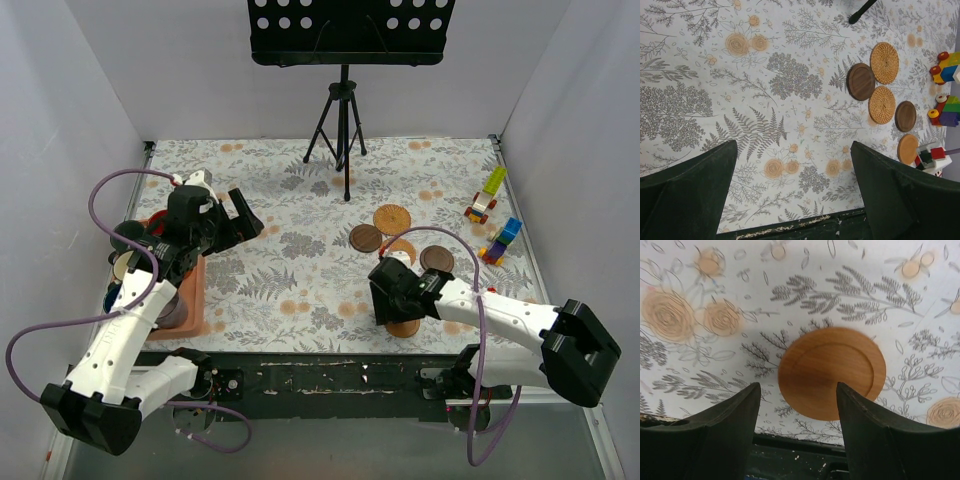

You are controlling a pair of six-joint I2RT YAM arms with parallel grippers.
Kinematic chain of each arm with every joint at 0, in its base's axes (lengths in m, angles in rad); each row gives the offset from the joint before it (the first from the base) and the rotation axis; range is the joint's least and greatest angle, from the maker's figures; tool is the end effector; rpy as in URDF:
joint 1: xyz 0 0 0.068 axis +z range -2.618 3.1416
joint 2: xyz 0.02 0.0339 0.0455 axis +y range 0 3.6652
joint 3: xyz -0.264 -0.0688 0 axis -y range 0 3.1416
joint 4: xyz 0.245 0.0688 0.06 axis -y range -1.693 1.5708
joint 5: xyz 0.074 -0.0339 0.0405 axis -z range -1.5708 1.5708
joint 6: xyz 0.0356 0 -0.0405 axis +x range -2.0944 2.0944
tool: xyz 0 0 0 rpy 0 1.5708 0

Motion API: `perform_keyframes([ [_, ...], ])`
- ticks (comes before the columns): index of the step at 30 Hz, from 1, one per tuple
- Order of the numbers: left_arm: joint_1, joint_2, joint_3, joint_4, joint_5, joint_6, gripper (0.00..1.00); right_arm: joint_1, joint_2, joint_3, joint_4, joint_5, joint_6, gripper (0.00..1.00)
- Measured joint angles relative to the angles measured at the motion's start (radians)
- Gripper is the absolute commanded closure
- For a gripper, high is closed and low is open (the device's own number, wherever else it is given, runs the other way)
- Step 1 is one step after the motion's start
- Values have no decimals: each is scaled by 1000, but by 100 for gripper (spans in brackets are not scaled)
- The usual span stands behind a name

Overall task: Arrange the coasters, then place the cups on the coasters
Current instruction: Move the coaster to the center of the board.

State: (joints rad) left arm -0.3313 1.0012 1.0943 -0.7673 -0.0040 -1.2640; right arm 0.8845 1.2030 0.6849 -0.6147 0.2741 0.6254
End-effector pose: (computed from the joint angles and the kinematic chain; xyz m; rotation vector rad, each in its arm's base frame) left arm 0.1907 -0.0654 0.3499 -1.0755 2.1315 -0.8185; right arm 0.1428 0.1591 0.1926 -0.2602 2.6237 0.1372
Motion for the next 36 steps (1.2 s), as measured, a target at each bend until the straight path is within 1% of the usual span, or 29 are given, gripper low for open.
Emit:
perform_keyframes([
  [5, 0, -15, -5, -3, 18, 0, 2, 82, -8, -53, -51, 47, 135, 29],
  [11, 0, -29, -10, -9, 37, -6, 2, 110, -22, -58, -82, 77, 207, 29],
  [21, 0, -29, -10, -11, 38, -9, 2, 137, -21, -58, -160, 132, 293, 19],
  [28, 0, -28, -10, -11, 38, -9, 2, 137, -23, -76, -137, 120, 304, 15],
  [33, 0, -26, -10, -11, 38, -9, 2, 137, -50, -113, -121, 108, 328, 14],
  [36, 0, -24, -10, -11, 38, -9, 2, 130, -70, -128, -114, 103, 339, 16],
])
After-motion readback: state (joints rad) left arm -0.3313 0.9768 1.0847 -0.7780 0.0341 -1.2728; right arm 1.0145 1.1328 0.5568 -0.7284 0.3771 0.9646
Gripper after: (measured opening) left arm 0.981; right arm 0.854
